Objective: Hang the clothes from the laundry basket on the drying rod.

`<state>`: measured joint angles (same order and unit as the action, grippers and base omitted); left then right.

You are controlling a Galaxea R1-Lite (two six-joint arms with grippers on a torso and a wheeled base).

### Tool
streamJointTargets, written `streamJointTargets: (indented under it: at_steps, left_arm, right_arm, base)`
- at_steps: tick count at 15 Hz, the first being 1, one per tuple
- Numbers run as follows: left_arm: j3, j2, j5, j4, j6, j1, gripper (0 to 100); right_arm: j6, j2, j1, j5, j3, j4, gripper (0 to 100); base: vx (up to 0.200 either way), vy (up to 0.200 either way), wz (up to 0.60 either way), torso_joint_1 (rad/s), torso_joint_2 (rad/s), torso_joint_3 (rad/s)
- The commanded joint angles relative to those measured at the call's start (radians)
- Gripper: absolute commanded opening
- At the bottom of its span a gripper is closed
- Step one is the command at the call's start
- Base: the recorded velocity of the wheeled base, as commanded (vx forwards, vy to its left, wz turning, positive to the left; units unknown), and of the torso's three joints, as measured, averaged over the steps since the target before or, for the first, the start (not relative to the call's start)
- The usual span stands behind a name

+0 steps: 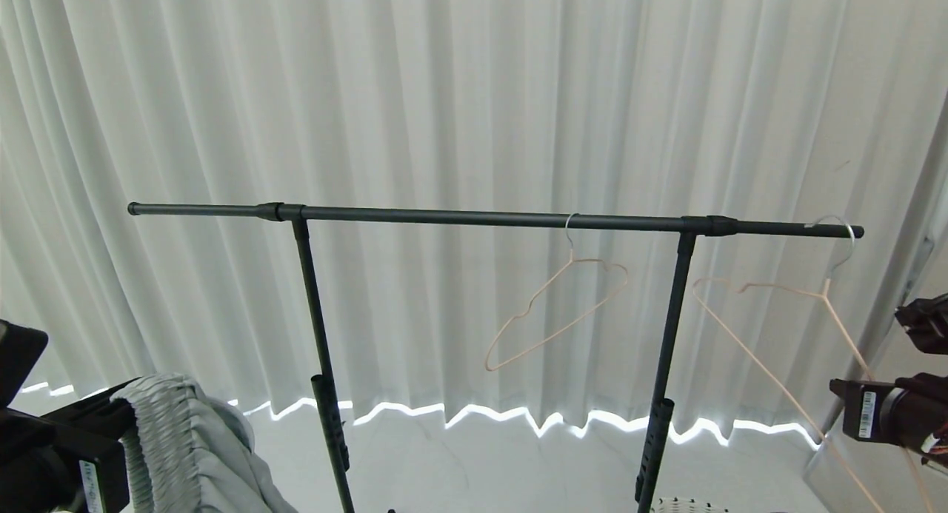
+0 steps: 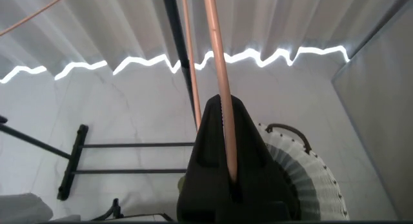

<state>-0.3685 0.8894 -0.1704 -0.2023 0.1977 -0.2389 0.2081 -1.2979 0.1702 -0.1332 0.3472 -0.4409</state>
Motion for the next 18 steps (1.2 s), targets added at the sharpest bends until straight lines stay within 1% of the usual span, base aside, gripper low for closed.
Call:
streamJointTargets:
  at_steps: [1, 2, 6, 14, 18]
  left_arm:
    - [-0.001, 0.002, 0.000, 0.000, 0.000, 0.001, 0]
    - [-0.001, 0.002, 0.000, -0.002, 0.000, 0.001, 0]
    - [0.000, 0.002, 0.000, 0.000, 0.000, 0.000, 0]
    - [0.003, 0.008, 0.000, -0.002, 0.017, 0.000, 0]
    - [0.000, 0.010, 0.000, 0.000, 0.017, 0.001, 0]
  right_arm:
    - [-0.001, 0.061, 0.002, 0.001, -0.034, -0.001, 0]
    - [-0.001, 0.074, 0.000, 0.000, -0.051, -0.001, 0]
    - [-0.001, 0.074, 0.002, 0.001, -0.059, -0.001, 0]
    - [-0.001, 0.075, 0.000, 0.003, -0.059, -0.002, 0]
    - [-0.001, 0.075, 0.002, 0.004, -0.059, -0.002, 0]
  base:
    - [-0.200, 0.000, 0.00, 0.002, 0.01, 0.002]
    - [-0.200, 0.000, 0.00, 0.002, 0.00, 0.002]
    - [-0.200, 0.000, 0.00, 0.005, 0.00, 0.005]
    - [0.000, 0.000, 0.00, 0.000, 0.00, 0.000]
    - [0.000, 0.200, 0.00, 0.000, 0.00, 0.002]
